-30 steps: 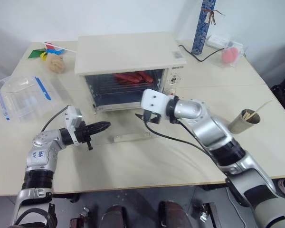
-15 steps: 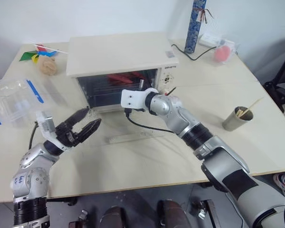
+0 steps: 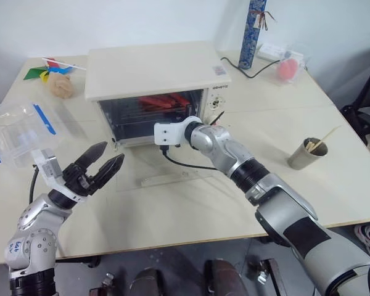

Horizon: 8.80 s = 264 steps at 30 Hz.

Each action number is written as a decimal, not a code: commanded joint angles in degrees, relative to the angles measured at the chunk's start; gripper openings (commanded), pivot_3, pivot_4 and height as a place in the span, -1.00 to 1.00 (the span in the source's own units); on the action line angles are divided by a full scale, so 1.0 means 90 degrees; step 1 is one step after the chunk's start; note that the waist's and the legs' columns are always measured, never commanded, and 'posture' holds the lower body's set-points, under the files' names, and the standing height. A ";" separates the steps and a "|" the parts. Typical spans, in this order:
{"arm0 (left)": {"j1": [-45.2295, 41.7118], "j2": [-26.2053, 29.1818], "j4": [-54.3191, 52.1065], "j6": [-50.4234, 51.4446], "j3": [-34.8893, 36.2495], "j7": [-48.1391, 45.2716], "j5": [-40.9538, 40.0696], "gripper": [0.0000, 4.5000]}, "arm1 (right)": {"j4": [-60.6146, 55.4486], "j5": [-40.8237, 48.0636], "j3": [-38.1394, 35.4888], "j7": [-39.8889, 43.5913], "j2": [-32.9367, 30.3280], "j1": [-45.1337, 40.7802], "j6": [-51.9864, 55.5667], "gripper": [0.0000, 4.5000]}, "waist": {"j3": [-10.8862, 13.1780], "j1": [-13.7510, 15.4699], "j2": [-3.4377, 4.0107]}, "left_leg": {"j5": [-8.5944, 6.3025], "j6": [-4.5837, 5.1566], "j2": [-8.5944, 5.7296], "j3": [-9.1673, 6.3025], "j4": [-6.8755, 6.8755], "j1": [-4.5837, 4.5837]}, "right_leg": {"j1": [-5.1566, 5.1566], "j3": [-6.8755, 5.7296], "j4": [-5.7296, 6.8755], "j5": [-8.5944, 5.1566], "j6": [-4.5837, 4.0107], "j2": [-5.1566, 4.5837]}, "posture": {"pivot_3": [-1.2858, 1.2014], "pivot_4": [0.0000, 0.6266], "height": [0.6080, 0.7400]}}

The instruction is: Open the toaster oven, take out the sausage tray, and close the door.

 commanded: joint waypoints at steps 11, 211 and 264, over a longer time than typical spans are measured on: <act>-0.1021 0.0412 0.0258 0.0610 -0.0344 0.0028 -0.0229 1.00 | -0.1180 -0.0367 -0.0172 -0.0270 -0.0311 0.0253 -0.0327 -1.00 | 0.0002 0.0003 0.0002 | 0.0000 0.0000 -0.0005 -0.0008 -0.0002 -0.0015 | -0.0002 -0.0001 -0.0010 0.0000 0.0000 0.0001 | 0.03 -0.52 1.00; 0.4119 -0.2330 -0.1860 0.1564 0.2607 0.5242 -0.7188 -1.00 | -0.1280 0.5538 -0.2953 0.6506 -0.1265 0.1445 0.0080 -0.99 | 0.0009 0.0359 -0.0008 | -0.0003 0.0016 0.0008 0.0042 0.0007 0.0008 | 0.0025 0.0053 -0.0109 0.0006 -0.0026 0.0017 | 0.03 -0.52 1.00; -0.3999 0.1359 0.5629 0.6901 -0.2751 0.1216 -0.2146 -0.91 | -0.4917 0.6841 -0.4149 0.6937 -0.3921 0.4319 0.1987 0.99 | 0.0010 0.0694 0.0007 | 0.0018 0.0000 0.0000 0.0089 0.0008 0.0010 | 0.0028 0.0045 -0.0093 0.0011 -0.0022 0.0030 | 0.03 -0.52 1.00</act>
